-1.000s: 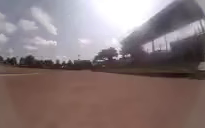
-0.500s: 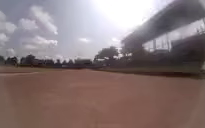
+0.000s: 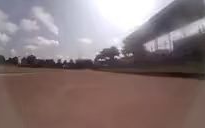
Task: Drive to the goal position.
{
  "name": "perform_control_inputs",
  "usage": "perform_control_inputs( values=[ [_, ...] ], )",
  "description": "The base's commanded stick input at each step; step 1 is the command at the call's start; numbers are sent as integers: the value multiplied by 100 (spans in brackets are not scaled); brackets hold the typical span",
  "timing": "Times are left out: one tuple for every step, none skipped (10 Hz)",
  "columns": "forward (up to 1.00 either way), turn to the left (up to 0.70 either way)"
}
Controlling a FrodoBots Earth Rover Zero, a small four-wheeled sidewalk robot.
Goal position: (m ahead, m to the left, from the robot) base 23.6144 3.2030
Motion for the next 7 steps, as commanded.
perform_control_inputs(
  values=[
    [70, 0],
    [70, 0],
    [70, 0],
    [70, 0],
    [70, 0],
    [70, 0],
    [70, 0]
  ],
)
